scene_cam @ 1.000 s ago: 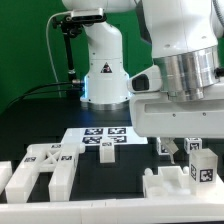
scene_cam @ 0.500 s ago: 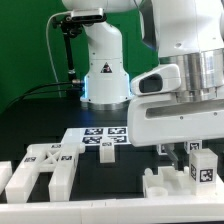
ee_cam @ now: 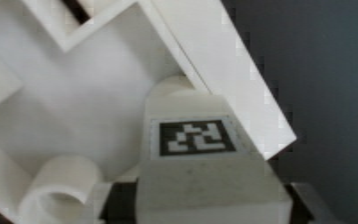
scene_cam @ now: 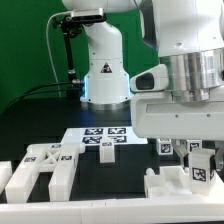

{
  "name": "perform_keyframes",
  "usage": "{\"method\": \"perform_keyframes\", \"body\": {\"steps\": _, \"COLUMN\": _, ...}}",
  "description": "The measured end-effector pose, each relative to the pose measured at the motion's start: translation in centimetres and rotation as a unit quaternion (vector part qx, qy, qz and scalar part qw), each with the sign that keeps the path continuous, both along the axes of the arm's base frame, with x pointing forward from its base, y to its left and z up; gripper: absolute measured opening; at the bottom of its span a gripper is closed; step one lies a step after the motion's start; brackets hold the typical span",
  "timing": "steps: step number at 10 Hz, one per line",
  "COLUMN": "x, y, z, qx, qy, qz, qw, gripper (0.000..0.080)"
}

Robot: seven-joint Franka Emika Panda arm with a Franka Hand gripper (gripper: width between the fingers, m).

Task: Assemble chair

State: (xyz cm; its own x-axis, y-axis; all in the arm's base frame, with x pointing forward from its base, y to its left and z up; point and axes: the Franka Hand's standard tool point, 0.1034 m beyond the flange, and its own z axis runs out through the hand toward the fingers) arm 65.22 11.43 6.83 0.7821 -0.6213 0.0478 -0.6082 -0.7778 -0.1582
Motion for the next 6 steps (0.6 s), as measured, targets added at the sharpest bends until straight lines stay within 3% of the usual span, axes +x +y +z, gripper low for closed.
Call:
{"method": "perform_keyframes", "body": {"steps": 2, "x": -0.14, "y": 0.01, "z": -0.05, "qx": 0.019, "qy": 0.016, "qz": -0.132, "qw": 0.991, "gripper": 0.0288}}
{"method": "perform_keyframes", "body": {"steps": 3, "x": -0.31, "y": 0.19, "z": -0.14, "qx": 0.037, "qy": 0.029, "qz": -0.216, "qw": 0.975, "gripper": 0.0288}}
{"method": "perform_keyframes", "body": {"steps": 6, "x": -0.34, "y": 0.55, "z": -0.13, "qx": 0.078, "qy": 0.055, "qz": -0.415, "qw": 0.905, "gripper": 0.0289}}
